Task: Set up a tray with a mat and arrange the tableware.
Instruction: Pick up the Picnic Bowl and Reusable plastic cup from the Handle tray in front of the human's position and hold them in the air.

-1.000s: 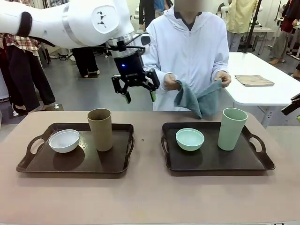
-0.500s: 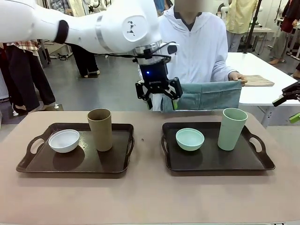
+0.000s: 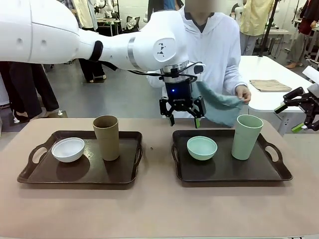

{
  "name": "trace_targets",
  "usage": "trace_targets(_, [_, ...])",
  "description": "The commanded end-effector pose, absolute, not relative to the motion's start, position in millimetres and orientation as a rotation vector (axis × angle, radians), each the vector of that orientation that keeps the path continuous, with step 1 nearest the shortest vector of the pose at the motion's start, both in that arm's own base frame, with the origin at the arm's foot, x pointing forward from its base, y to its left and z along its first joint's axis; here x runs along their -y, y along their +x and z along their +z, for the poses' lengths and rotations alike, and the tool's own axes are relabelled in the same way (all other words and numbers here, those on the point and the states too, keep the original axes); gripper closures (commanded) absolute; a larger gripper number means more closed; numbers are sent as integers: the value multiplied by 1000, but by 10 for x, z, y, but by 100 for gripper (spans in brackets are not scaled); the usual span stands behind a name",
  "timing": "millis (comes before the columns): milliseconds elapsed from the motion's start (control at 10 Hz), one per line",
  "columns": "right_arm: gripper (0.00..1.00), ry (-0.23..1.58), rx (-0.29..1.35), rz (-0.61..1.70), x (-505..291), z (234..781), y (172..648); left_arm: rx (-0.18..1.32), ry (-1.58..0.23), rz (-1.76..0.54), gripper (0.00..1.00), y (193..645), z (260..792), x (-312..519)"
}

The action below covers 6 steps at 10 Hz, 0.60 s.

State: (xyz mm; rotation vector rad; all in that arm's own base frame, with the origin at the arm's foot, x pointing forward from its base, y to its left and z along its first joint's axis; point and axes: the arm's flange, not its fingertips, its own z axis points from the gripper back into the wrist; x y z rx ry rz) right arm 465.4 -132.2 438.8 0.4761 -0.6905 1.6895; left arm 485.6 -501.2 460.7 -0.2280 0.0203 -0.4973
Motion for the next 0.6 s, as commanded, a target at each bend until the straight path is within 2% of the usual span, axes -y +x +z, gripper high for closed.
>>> trace_targets(0, [0, 438, 691, 1587, 1324, 4243, 4820, 33, -205, -504, 0, 4936, 4585, 5130])
trace_targets(200, [0, 459, 666, 1536, 1276, 4117, 4922, 56, -197, -537, 0, 4946, 4408, 5219])
trace_targets(500, [0, 585, 686, 1500, 1130, 3984, 5008, 64, -170, -561, 0, 4962, 4193, 5306])
